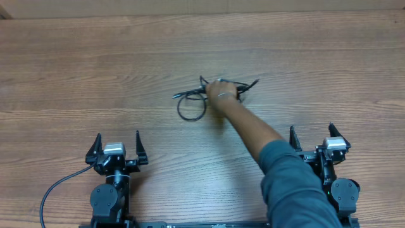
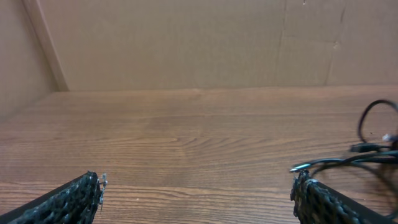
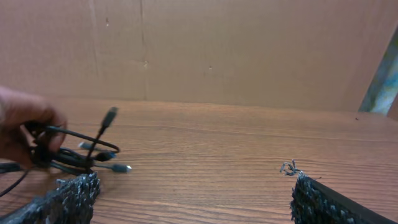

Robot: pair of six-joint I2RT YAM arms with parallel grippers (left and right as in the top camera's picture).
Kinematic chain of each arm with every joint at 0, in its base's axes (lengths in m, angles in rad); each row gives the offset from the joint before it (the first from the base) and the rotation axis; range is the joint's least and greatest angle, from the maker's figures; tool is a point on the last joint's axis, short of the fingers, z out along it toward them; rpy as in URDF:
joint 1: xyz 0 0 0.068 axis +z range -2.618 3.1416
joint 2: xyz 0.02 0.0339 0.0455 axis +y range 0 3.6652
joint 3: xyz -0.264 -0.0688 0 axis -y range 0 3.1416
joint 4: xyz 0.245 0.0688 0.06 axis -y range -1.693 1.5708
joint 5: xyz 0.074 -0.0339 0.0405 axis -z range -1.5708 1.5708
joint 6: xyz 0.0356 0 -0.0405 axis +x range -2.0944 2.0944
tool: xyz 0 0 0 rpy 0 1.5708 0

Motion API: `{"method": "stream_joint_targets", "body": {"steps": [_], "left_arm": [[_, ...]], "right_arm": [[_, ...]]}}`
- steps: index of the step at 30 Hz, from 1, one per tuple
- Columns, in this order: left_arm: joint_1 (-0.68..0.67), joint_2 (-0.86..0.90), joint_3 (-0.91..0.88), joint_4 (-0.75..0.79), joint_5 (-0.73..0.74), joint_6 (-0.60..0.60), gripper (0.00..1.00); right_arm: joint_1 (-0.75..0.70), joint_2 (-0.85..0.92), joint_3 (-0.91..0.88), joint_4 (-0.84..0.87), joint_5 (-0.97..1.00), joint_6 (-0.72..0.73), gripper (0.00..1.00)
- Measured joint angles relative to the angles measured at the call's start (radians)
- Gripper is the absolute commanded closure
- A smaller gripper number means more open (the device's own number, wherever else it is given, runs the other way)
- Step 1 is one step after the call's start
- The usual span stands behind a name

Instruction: Untangle cables

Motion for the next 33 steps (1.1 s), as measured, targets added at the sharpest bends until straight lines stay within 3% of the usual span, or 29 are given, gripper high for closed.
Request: {"method": "stream_joint_targets", "body": {"steps": [33], "left_arm": [[0.0, 0.0, 0.0, 0.0, 0.0, 0.0, 0.0]], "right_arm": [[0.0, 0.0, 0.0, 0.0, 0.0, 0.0, 0.0]]}}
